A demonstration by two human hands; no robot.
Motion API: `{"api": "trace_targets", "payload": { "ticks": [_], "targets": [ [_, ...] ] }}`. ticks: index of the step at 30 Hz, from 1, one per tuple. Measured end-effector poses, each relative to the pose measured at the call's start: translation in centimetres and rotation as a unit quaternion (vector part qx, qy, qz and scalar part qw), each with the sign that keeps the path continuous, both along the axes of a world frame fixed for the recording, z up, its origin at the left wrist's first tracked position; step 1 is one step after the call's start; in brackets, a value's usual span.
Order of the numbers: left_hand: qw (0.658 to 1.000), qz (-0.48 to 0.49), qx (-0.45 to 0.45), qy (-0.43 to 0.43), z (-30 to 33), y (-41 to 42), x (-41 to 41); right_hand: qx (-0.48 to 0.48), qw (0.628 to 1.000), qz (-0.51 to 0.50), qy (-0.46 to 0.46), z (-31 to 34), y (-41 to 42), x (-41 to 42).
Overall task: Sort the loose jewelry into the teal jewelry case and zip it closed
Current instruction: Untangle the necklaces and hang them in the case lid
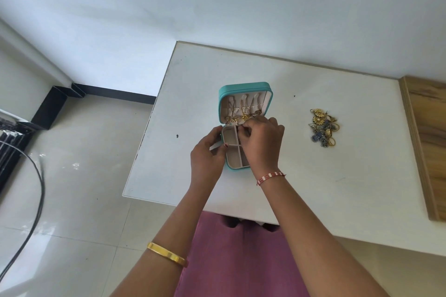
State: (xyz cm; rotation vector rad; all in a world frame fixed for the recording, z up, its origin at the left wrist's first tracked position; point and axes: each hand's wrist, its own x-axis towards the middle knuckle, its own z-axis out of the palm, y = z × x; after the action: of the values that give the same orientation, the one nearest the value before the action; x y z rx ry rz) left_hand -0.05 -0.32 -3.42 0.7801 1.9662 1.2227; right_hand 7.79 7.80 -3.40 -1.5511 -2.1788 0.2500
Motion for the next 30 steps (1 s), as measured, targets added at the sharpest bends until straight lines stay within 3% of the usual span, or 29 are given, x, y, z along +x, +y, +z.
{"api": "trace_targets", "payload": {
  "ticks": [12,16,30],
  "targets": [
    [1.0,-0.003,0.006,-0.005,0.0,-0.1,-0.2,0.006,0.998,-0.005,0.064,0.8,0.4,1.0],
    [0.999,0.009,0.002,-0.034,-0.1,-0.2,-0.3,-0.045,0.991,-0.023,0.121,0.5,-1.0,3.2],
    [0.998,0.0,-0.005,-0.059,1.2,-0.4,0.9,-0.158,0.968,-0.075,0.178,0.1,-1.7,5.7]
  ]
}}
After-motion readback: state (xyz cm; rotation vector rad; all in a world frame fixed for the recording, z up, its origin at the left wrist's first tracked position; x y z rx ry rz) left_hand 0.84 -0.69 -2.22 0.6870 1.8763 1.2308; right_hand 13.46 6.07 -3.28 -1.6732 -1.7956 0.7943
